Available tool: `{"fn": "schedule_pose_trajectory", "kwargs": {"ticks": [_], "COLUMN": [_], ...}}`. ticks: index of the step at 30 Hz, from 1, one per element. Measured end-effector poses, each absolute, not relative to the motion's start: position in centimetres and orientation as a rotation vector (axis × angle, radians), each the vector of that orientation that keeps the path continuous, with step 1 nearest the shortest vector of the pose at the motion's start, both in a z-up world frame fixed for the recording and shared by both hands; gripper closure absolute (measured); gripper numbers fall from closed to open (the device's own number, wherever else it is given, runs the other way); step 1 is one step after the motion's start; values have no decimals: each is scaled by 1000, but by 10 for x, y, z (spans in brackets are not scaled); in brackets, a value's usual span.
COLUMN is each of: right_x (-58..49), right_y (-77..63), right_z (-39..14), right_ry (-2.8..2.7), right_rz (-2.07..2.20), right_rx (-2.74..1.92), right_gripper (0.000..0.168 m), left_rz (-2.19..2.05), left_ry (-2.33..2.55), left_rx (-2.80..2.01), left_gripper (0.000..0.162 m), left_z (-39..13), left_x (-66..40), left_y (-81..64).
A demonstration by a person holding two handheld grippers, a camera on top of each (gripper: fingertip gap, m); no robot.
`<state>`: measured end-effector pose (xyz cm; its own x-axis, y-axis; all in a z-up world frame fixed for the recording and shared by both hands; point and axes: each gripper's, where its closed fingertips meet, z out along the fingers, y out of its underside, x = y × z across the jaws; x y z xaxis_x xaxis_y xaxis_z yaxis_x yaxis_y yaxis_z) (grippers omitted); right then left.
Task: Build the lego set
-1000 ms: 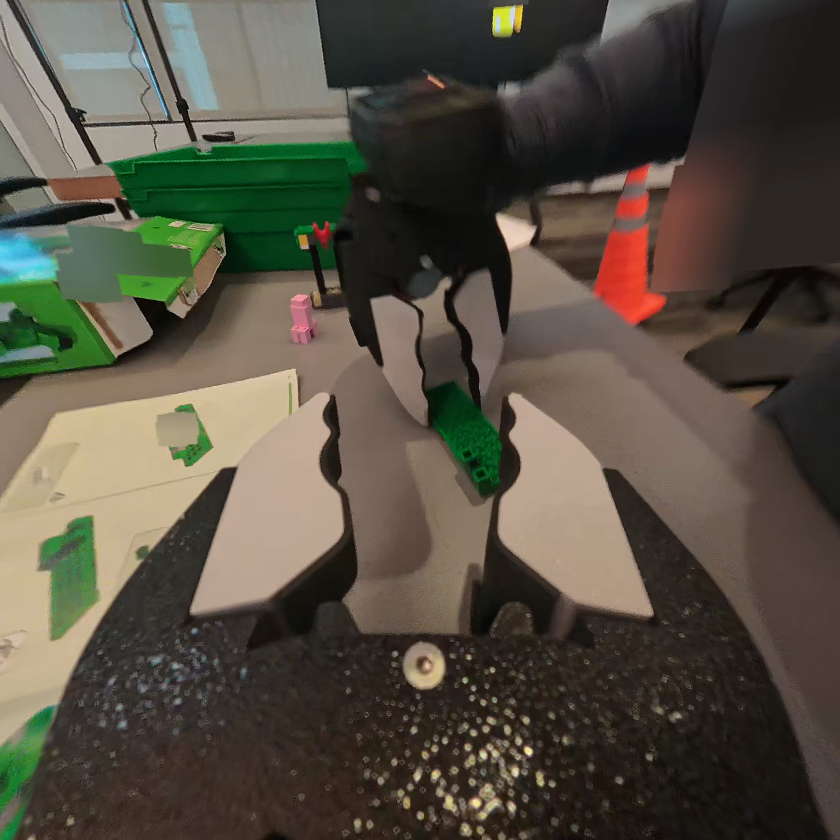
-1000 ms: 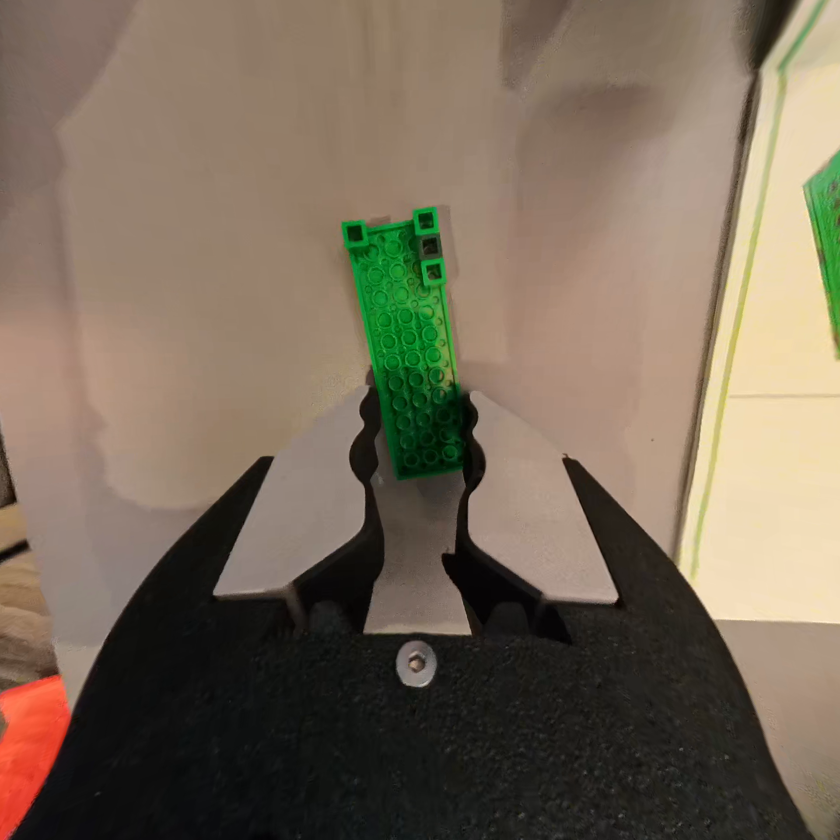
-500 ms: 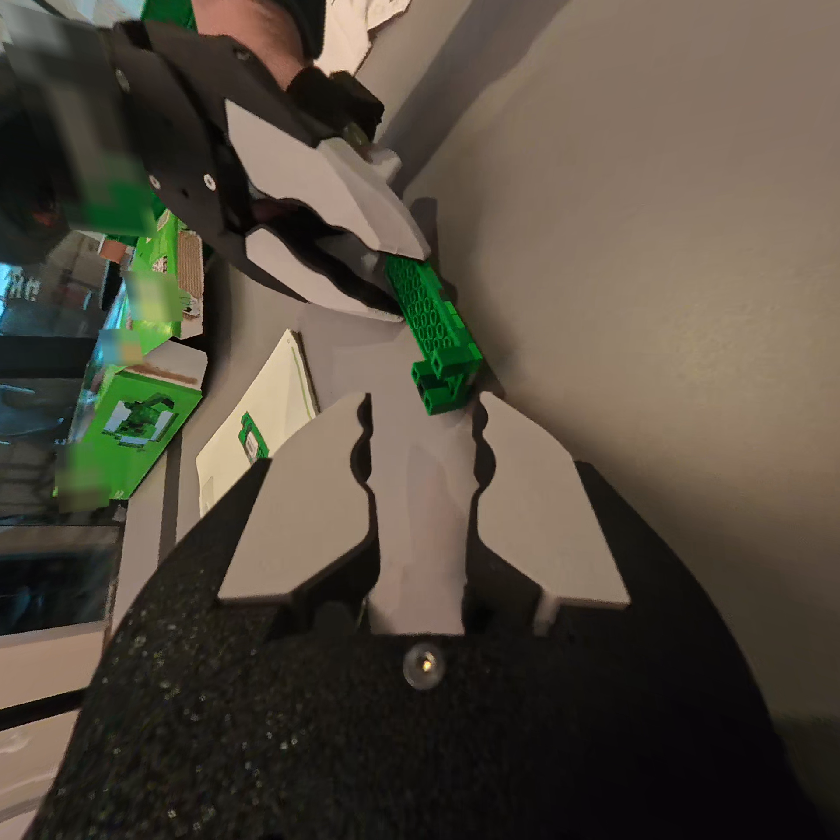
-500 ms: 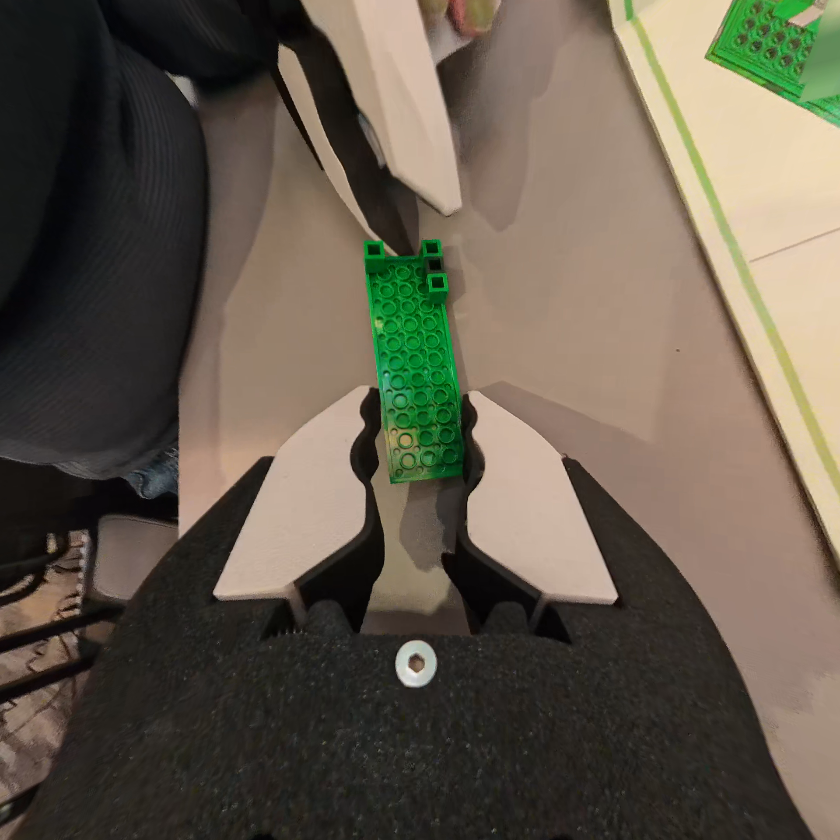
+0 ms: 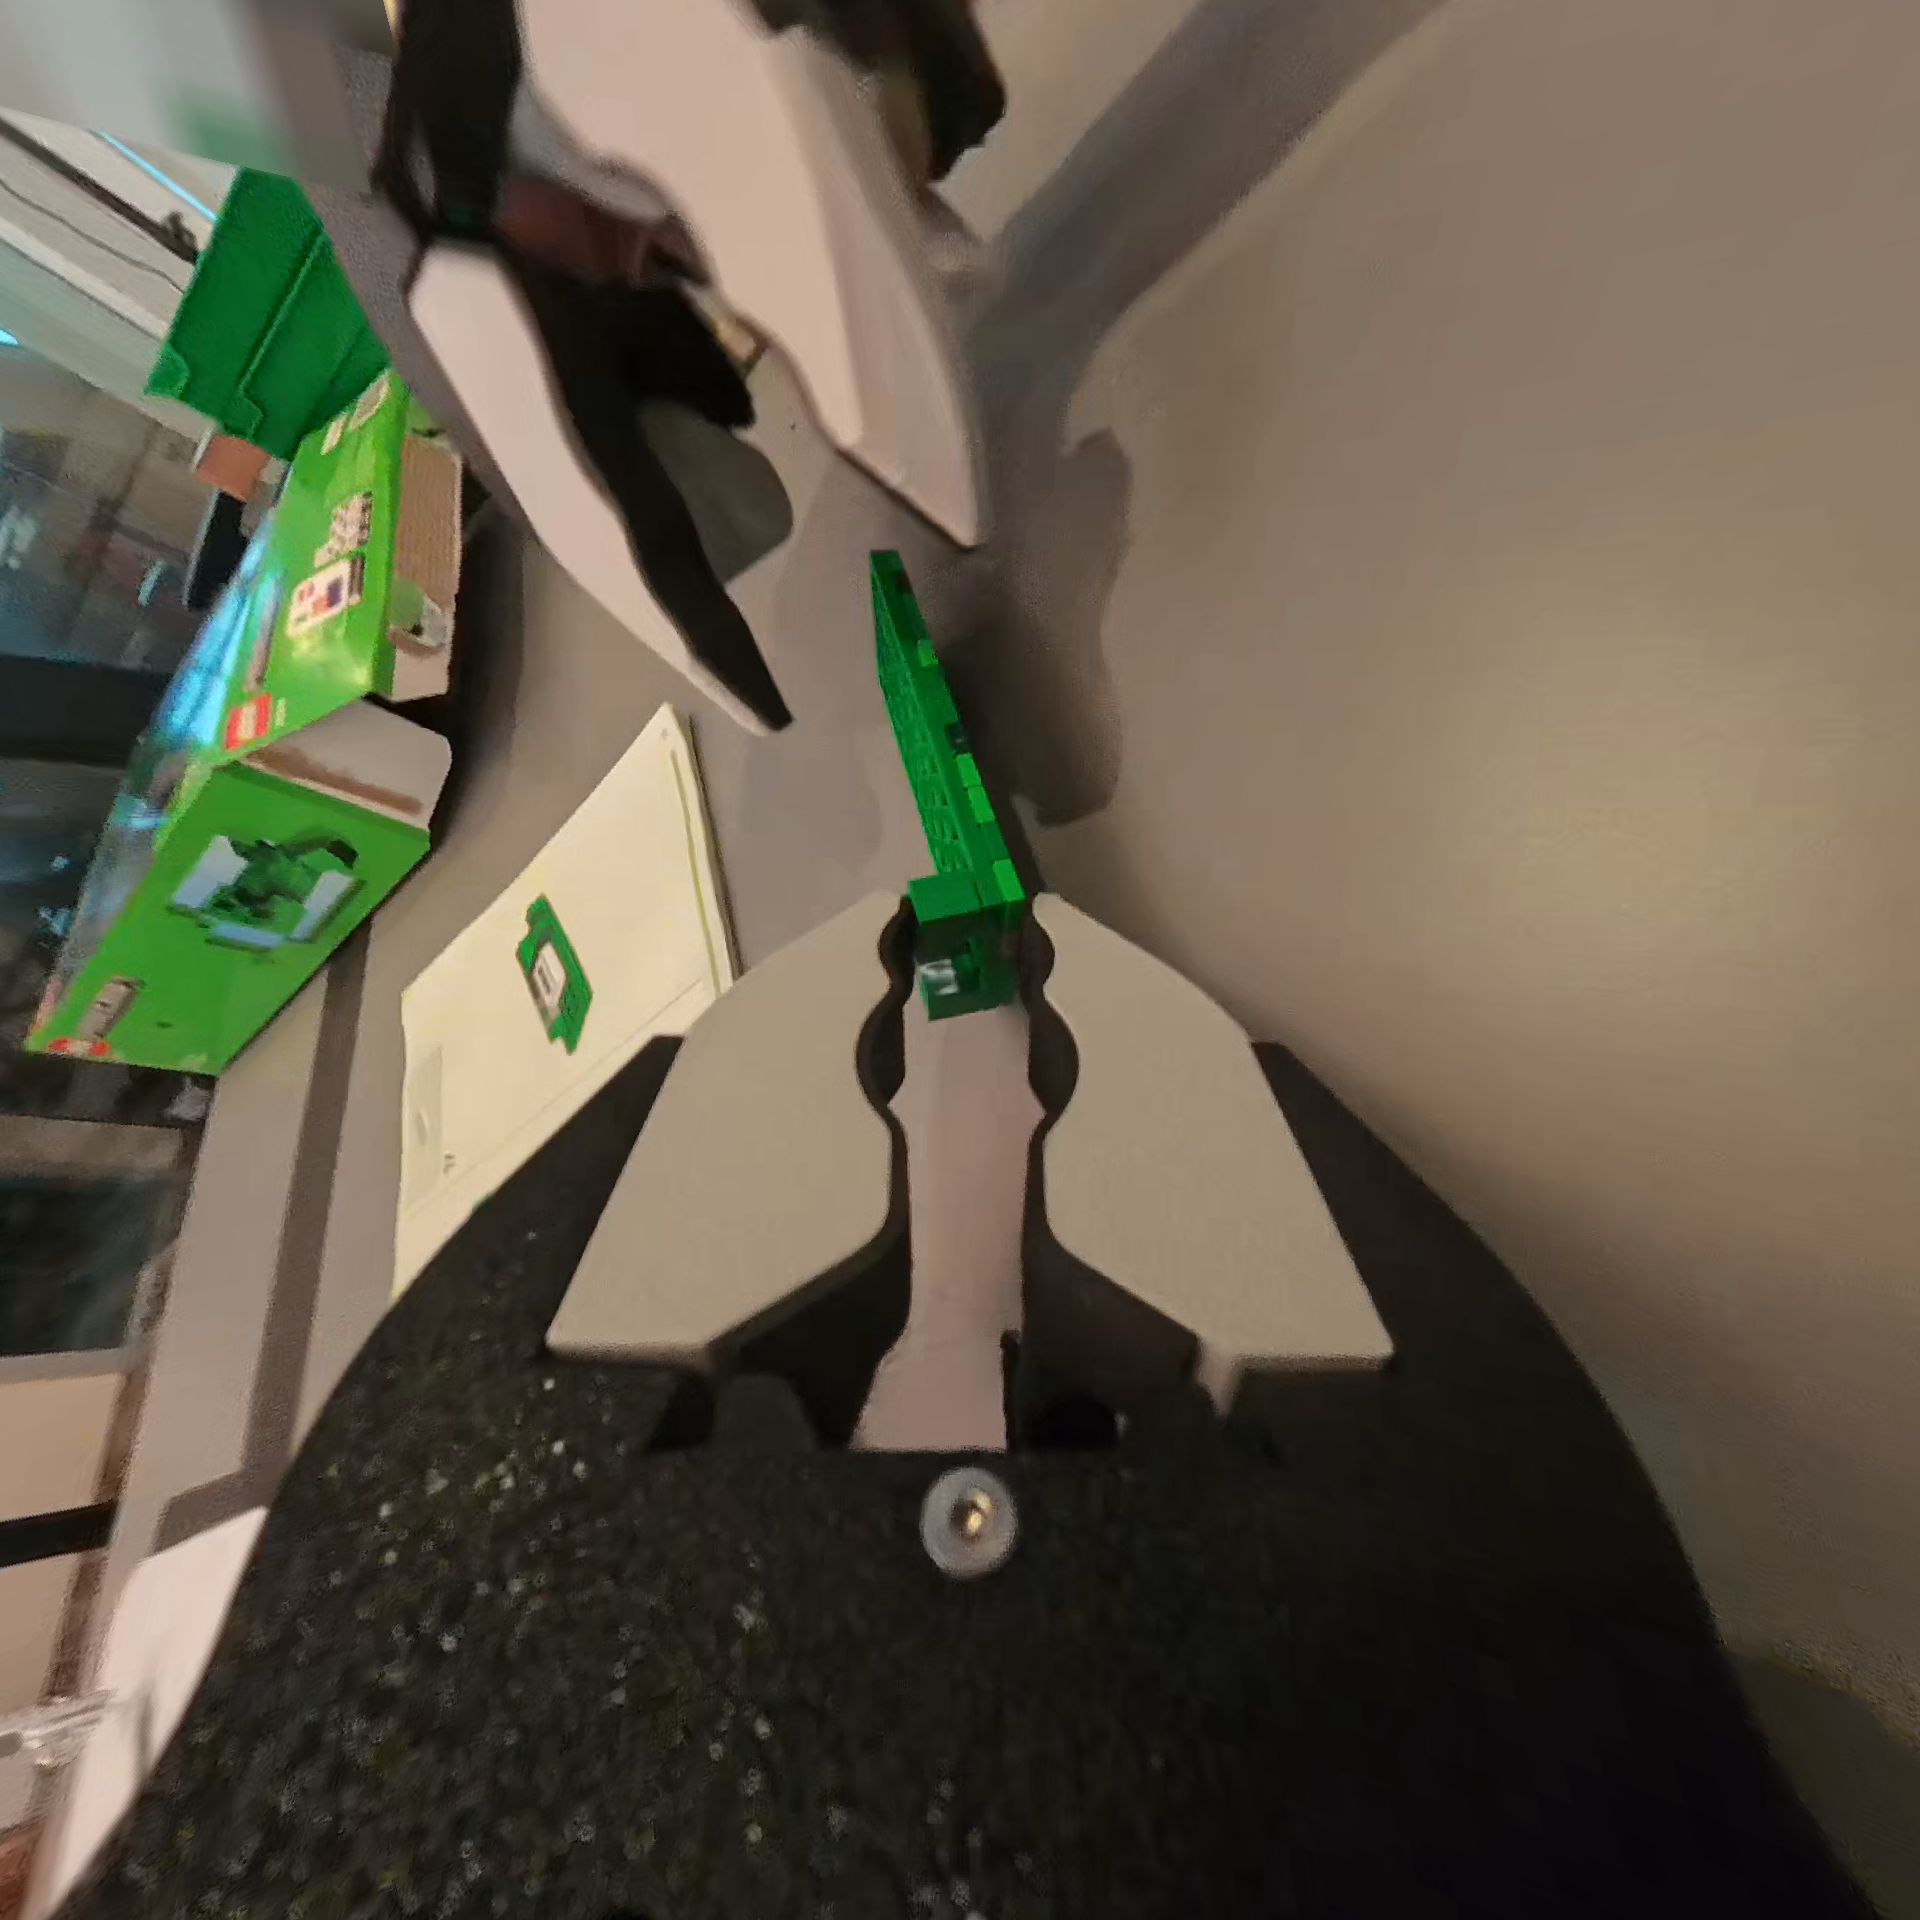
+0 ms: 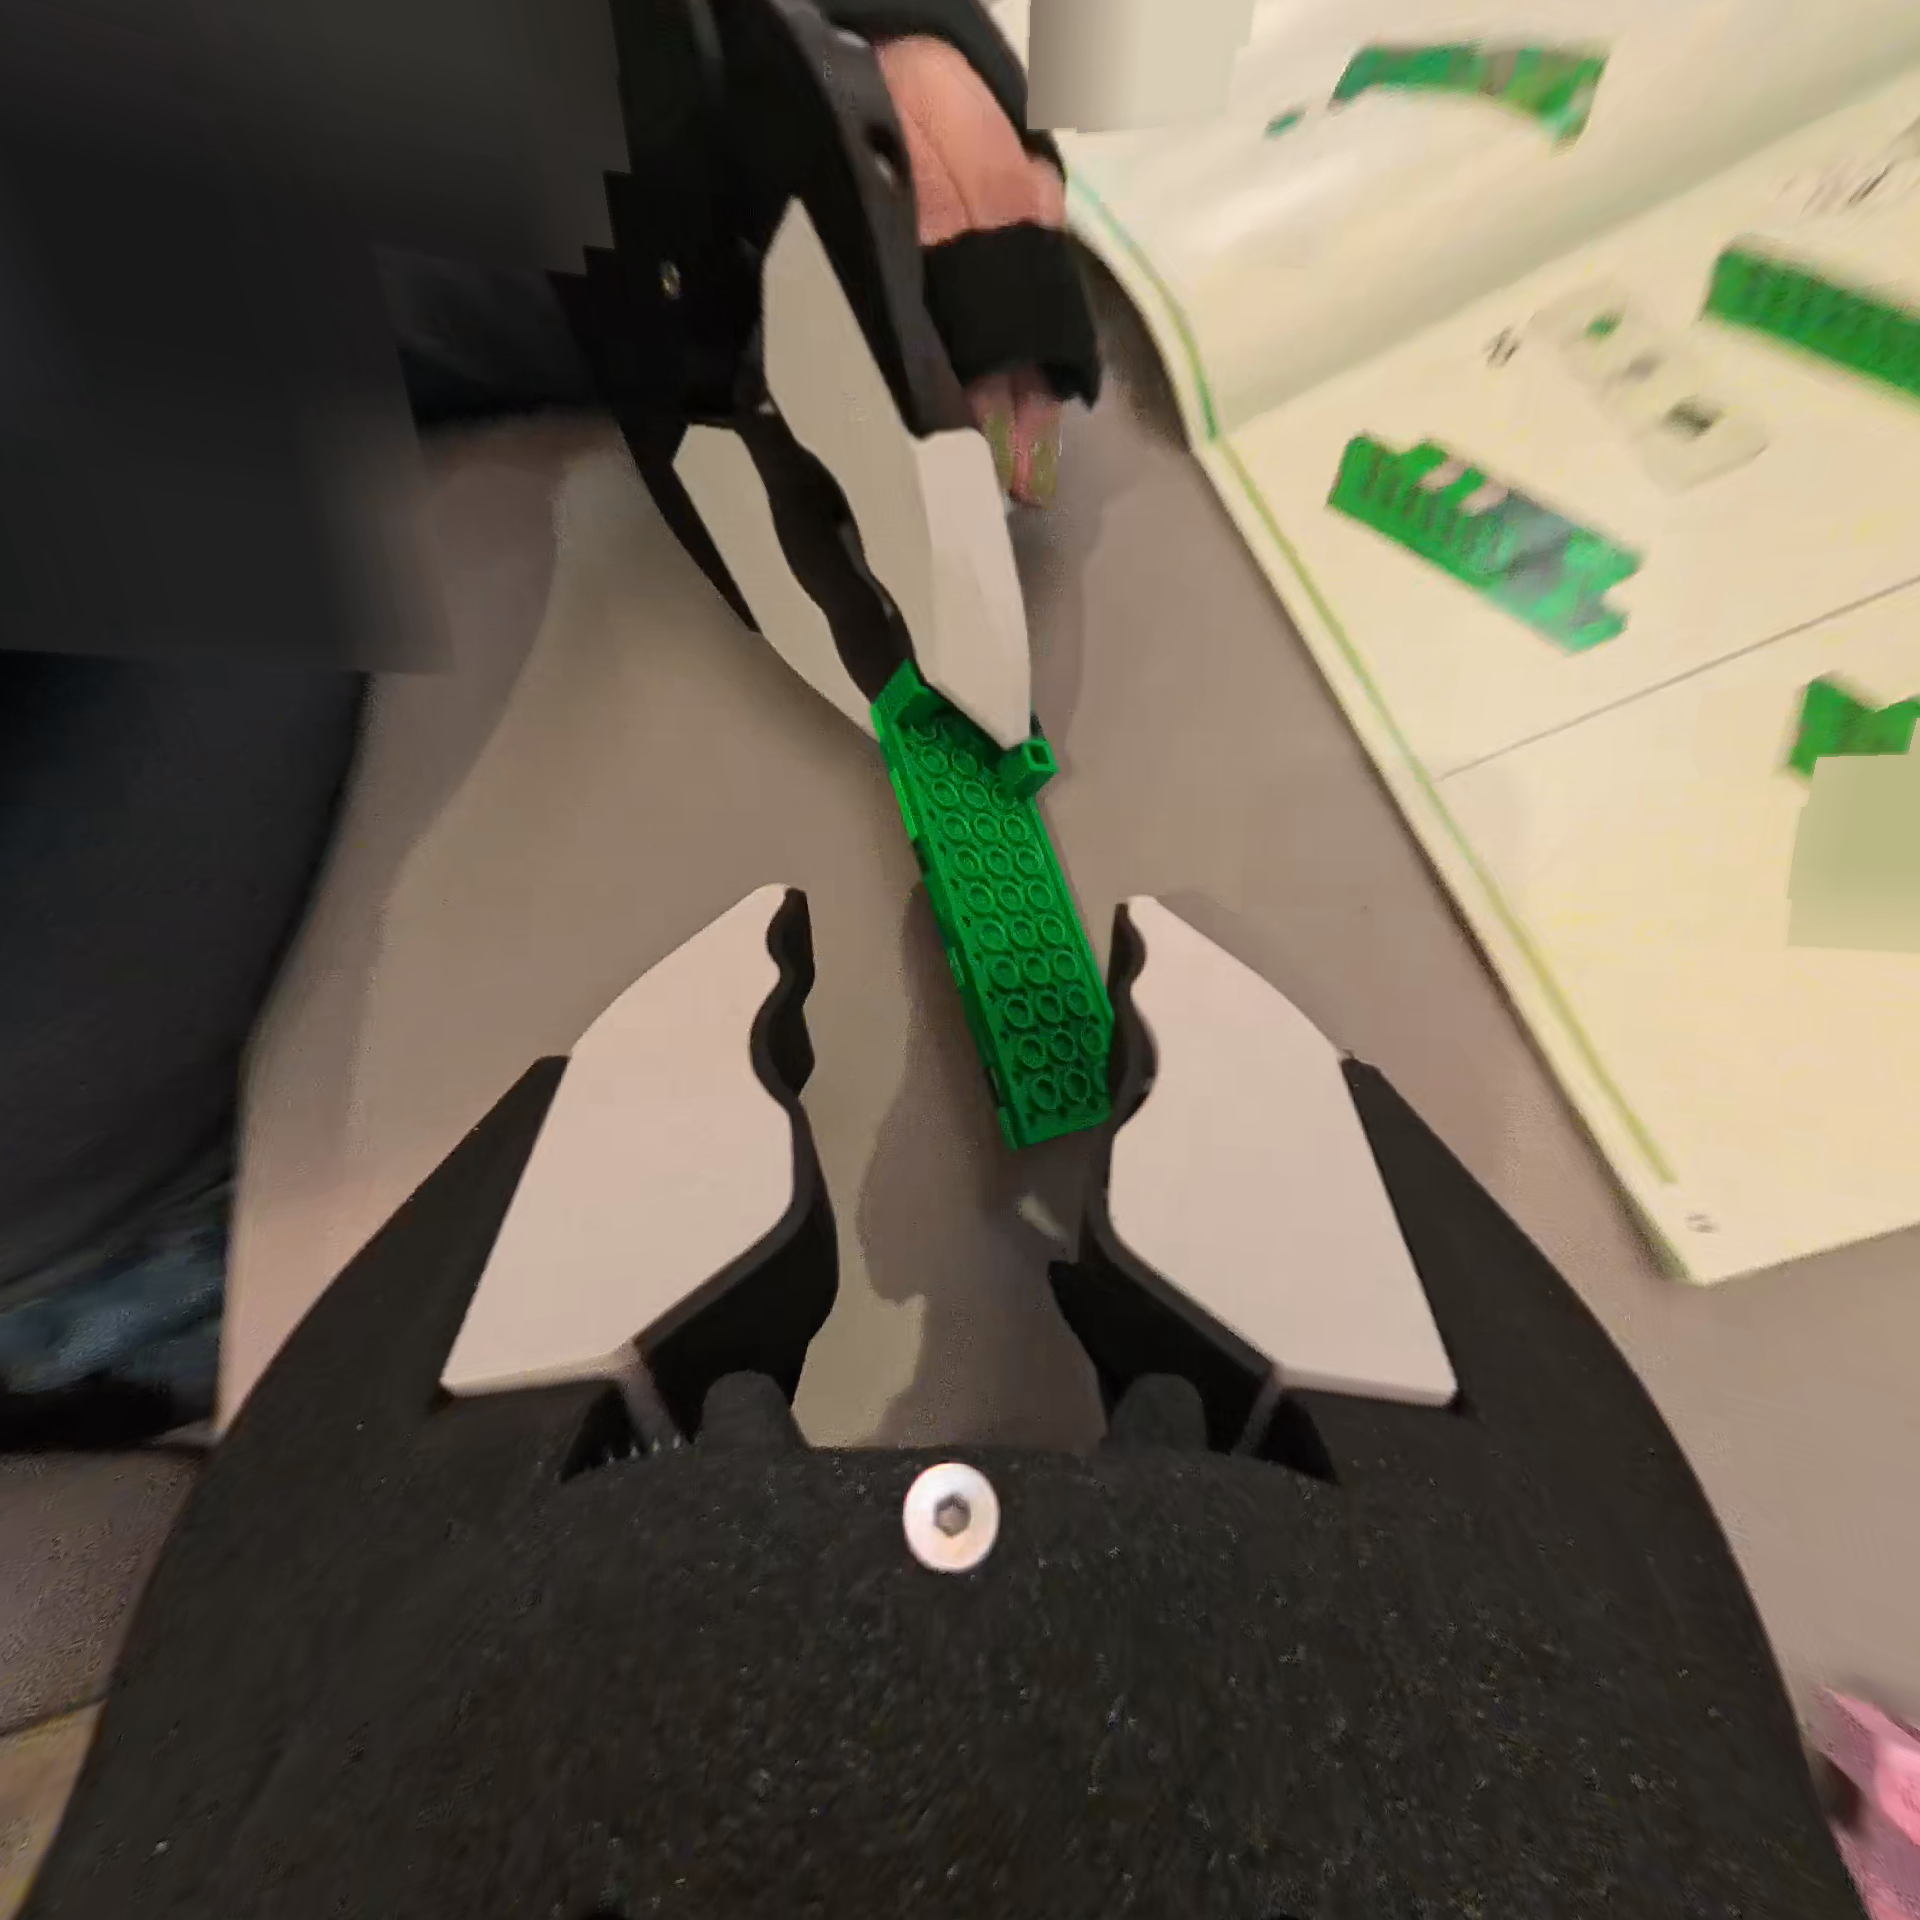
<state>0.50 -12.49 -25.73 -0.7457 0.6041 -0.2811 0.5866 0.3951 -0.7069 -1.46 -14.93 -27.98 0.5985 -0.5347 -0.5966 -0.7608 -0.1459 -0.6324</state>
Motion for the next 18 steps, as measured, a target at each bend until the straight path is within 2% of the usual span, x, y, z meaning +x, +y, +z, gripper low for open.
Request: {"fn": "schedule_pose_trajectory", "kwargs": {"ticks": [2,6,10,13,15,18], "right_x": [2,-3,-12,-21,-24,-29], "right_y": [-126,-118,-110,-108,-110,-107], "right_z": [-256,-268,-282,-284,-286,-283], "right_ry": [-2548,-2445,-2374,-2309,-2287,-2255], "right_rz": [1111,618,296,190,155,116], "right_rx": [-997,-719,-540,-452,-422,-448], "right_gripper": [113,122,129,141,159,162], "left_rz": [230,123,86,79,78,122], "left_ry": [1002,913,887,886,880,816], "left_rx": [-1834,-1823,-1808,-1801,-1798,-1785], "left_gripper": [144,144,144,144,138,130], "left_z": [-279,-271,-266,-265,-264,-259], "left_x": [-18,-21,-21,-21,-21,-28], "left_y": [-150,-151,-152,-152,-152,-148]}}
